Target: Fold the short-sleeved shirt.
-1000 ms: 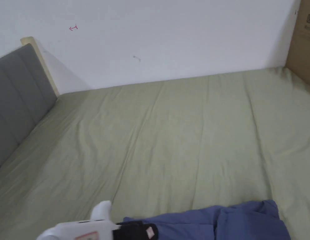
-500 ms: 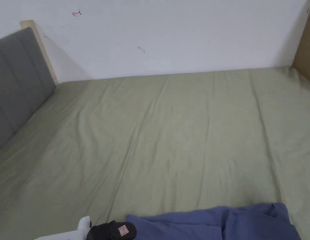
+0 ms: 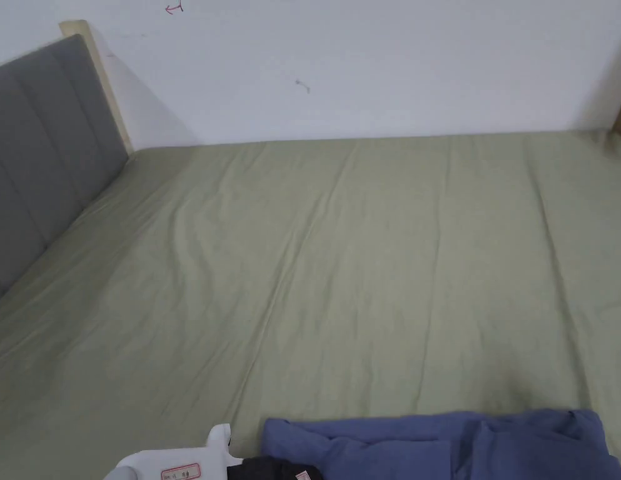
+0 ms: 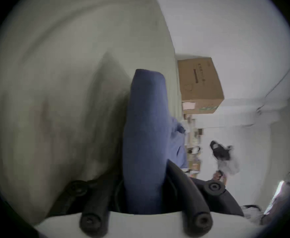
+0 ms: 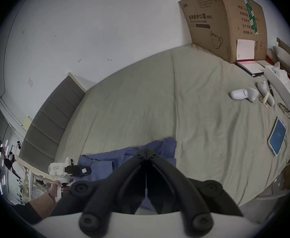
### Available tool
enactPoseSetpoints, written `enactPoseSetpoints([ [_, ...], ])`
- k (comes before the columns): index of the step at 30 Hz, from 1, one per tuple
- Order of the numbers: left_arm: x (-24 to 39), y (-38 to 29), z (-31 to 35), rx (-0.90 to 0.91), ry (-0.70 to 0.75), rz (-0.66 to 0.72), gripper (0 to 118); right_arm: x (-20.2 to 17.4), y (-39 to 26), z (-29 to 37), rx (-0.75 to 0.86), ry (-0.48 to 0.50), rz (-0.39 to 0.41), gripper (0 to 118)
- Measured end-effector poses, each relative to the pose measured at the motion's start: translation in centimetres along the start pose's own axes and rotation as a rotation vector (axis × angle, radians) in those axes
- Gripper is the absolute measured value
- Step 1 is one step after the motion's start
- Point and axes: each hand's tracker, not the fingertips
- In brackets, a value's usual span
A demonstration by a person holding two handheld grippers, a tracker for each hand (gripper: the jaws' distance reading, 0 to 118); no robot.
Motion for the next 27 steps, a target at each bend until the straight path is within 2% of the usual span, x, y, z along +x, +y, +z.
enactPoseSetpoints([
  [4, 3.9, -1.2, 4.6, 0.099, 0.103, -0.132, 8, -0.5, 0.0, 0.3, -0.004, 0.02, 0.02, 0],
  [6, 5.3, -1.4, 7.8, 0.207, 0.256, -0.189, 8, -0.6, 0.0, 0.6, 0.013, 0.025, 0.023, 0],
  [8, 7.9, -1.8, 10.3, 0.281, 0.469, -0.223, 8, -0.6, -0.2, 0.9, 0.027, 0.036, 0.019, 0],
  [9, 8.9, -1.9, 11.1, 0.304, 0.554, -0.283, 8, -0.6, -0.3, 1.1, 0.028, 0.041, 0.017, 0],
  [10, 9.9, -2.0, 11.4, 0.306, 0.598, -0.322, 8, -0.6, -0.5, 1.1, 0.026, 0.045, 0.016, 0],
  [11, 11.0, -2.2, 11.5, 0.304, 0.606, -0.344, 8, -0.5, -0.7, 1.2, 0.024, 0.049, 0.016, 0],
  [15, 15.2, -2.5, 8.4, 0.243, 0.456, -0.34, 8, -0.1, -1.3, 1.8, 0.023, 0.058, 0.018, 0],
  [19, 19.2, -2.6, 1.5, 0.143, 0.379, -0.386, 8, 0.8, -1.4, 2.7, 0.035, 0.068, -0.019, 0],
  [21, 20.1, -2.4, -2.7, 0.071, 0.326, -0.356, 8, 1.4, -1.4, 3.2, 0.038, 0.077, -0.035, 0],
  [22, 20.3, -2.5, -4.4, 0.031, 0.289, -0.335, 14, 1.6, -1.4, 3.4, 0.04, 0.075, -0.037, 0],
  [23, 20.6, -2.7, -6.4, -0.022, 0.266, -0.343, 25, 1.8, -1.4, 3.5, 0.043, 0.069, -0.036, 0],
  [25, 21.0, -3.3, -9.4, -0.078, 0.237, -0.353, 59, 2.4, -1.3, 3.8, 0.046, 0.061, -0.045, 0],
  [27, 21.0, -3.7, -11.3, -0.118, 0.23, -0.346, 68, 3.1, -1.3, 3.9, 0.045, 0.074, -0.076, 0],
])
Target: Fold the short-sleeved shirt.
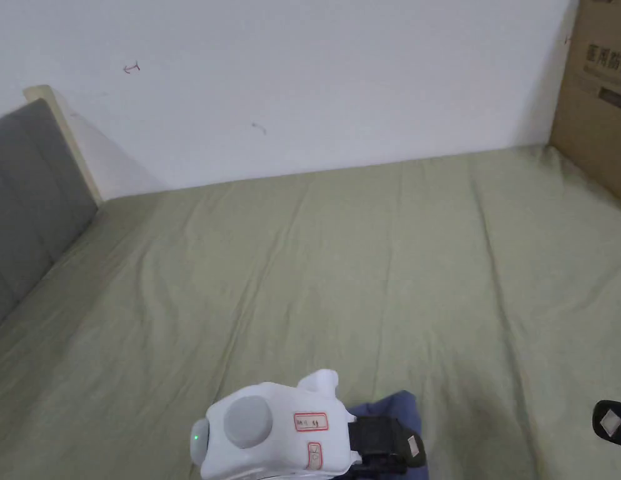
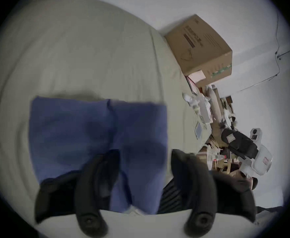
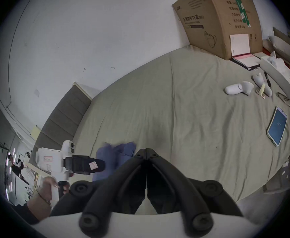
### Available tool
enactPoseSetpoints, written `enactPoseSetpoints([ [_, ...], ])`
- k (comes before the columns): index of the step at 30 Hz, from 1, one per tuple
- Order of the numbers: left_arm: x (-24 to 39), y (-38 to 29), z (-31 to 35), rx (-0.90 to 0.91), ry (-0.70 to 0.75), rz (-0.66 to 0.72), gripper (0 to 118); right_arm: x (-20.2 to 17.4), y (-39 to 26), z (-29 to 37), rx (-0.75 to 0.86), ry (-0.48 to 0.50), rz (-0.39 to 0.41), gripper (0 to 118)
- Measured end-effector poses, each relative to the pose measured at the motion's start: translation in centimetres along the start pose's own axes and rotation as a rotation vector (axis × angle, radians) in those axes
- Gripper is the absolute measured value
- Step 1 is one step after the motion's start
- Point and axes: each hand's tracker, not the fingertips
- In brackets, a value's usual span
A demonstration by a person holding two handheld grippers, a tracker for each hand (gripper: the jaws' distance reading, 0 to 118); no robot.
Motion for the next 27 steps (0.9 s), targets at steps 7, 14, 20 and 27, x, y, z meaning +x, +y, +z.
enactPoseSetpoints([
  [7, -0.8, -0.2, 4.0, 0.163, 0.041, -0.004, 116, 0.8, 0.2, -0.1, 0.011, -0.002, -0.018, 0],
  [14, -0.4, -1.5, 3.9, 0.214, 0.13, -0.111, 4, 1.0, 0.2, -0.7, 0.02, -0.011, 0.0, 0],
  [20, 0.2, -2.1, -4.1, 0.015, 0.085, -0.105, 4, 1.6, -0.1, -1.3, 0.005, -0.013, -0.027, 0],
  [27, -1.7, -3.0, -9.1, -0.032, 0.083, 0.055, 3, 1.6, -0.3, -1.3, -0.016, 0.0, -0.04, 0],
])
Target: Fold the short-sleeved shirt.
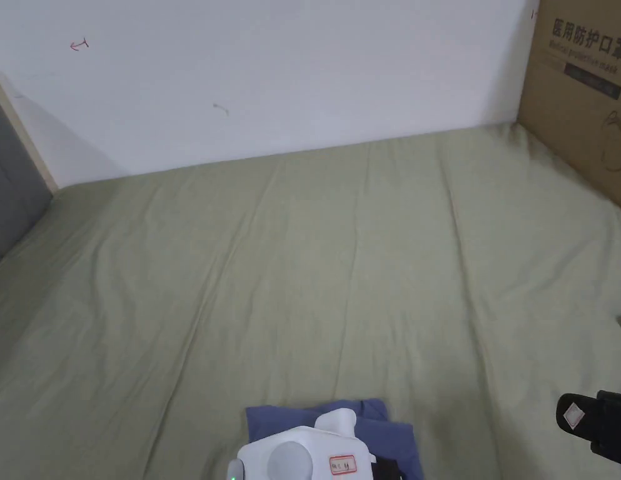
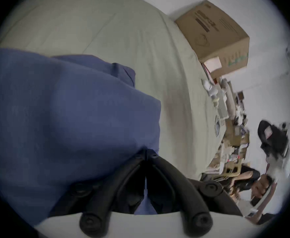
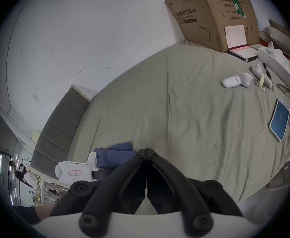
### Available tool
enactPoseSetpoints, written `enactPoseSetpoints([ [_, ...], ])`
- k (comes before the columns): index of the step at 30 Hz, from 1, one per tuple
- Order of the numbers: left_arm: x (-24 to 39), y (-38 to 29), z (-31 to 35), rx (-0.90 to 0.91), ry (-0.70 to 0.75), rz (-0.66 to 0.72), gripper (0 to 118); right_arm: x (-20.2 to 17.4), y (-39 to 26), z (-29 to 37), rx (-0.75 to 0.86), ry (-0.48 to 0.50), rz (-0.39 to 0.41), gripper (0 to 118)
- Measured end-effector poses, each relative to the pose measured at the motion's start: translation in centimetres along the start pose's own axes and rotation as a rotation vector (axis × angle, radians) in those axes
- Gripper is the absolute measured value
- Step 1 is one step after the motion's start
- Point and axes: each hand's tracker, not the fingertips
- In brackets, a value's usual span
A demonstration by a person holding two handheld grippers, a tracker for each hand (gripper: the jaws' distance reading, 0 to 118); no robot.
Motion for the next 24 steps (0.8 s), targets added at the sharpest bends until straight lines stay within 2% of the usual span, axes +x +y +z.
enactPoseSetpoints([
  [2, 0.0, 0.1, 0.4, -0.007, -0.028, 0.03, 3, -0.2, -0.1, -0.3, -0.006, -0.001, 0.002, 0],
  [5, 1.1, 0.1, 3.0, 0.023, -0.072, -0.006, 3, -0.6, -0.3, -0.9, -0.029, 0.019, -0.011, 0],
  [8, 3.3, 0.6, 8.6, 0.238, -0.056, -0.102, 3, -2.1, 0.4, -0.9, -0.019, 0.047, 0.005, 0],
  [10, 4.9, 1.1, 12.9, 0.399, 0.012, -0.172, 3, -3.8, 1.6, -0.2, 0.046, 0.052, 0.072, 0],
  [15, 9.6, 1.2, 22.4, 0.842, 0.275, -0.458, 3, -9.1, 4.9, 2.2, 0.296, 0.069, 0.262, 0],
  [18, 11.2, 0.9, 25.2, 1.011, 0.402, -0.508, 3, -11.9, 6.0, 3.0, 0.456, 0.027, 0.362, 0],
  [22, 11.5, 0.0, 26.3, 1.138, 0.464, -0.527, 3, -13.8, 5.6, 3.0, 0.667, -0.066, 0.459, 0],
  [24, 11.2, -0.4, 25.9, 1.149, 0.472, -0.513, 3, -14.0, 4.9, 2.4, 0.717, -0.123, 0.5, 0],
])
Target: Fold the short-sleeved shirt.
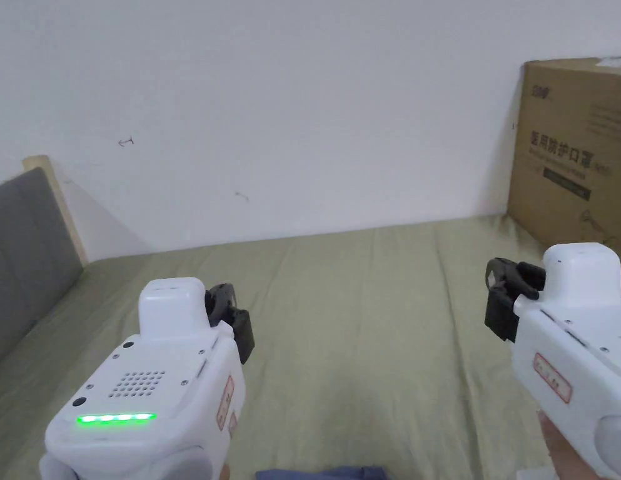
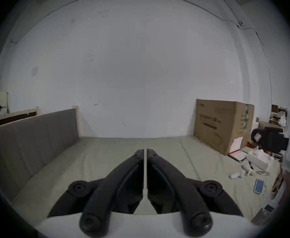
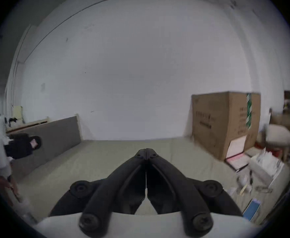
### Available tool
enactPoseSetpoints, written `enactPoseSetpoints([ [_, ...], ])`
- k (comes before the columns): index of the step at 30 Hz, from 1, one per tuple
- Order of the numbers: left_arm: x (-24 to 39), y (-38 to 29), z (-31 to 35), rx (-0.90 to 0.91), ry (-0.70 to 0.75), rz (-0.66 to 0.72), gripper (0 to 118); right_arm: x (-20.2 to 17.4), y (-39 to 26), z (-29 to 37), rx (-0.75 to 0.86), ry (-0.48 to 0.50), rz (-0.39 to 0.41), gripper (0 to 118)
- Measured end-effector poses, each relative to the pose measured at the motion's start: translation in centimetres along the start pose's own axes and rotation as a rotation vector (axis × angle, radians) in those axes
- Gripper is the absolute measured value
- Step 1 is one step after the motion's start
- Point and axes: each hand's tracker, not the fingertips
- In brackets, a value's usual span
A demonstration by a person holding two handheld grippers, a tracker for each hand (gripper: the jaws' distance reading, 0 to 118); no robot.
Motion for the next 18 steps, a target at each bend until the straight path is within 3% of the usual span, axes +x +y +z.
enactPoseSetpoints([
  [2, 0.1, -0.7, 0.1, -0.006, 0.022, 0.012, 3, -0.3, -0.6, 0.0, -0.01, -0.026, 0.017, 0],
  [12, -0.9, -2.8, 0.6, -0.065, 0.007, 0.019, 3, 1.8, -1.7, 0.3, -0.08, -0.06, -0.098, 0],
  [16, -2.8, -5.0, 0.6, -0.15, -0.024, 0.037, 3, 1.4, -5.8, -2.3, -0.373, 0.271, -0.244, 0],
  [18, -3.6, -6.5, 0.7, -0.17, -0.017, 0.033, 3, 0.2, -9.4, -4.1, -0.563, 0.37, -0.292, 0],
])
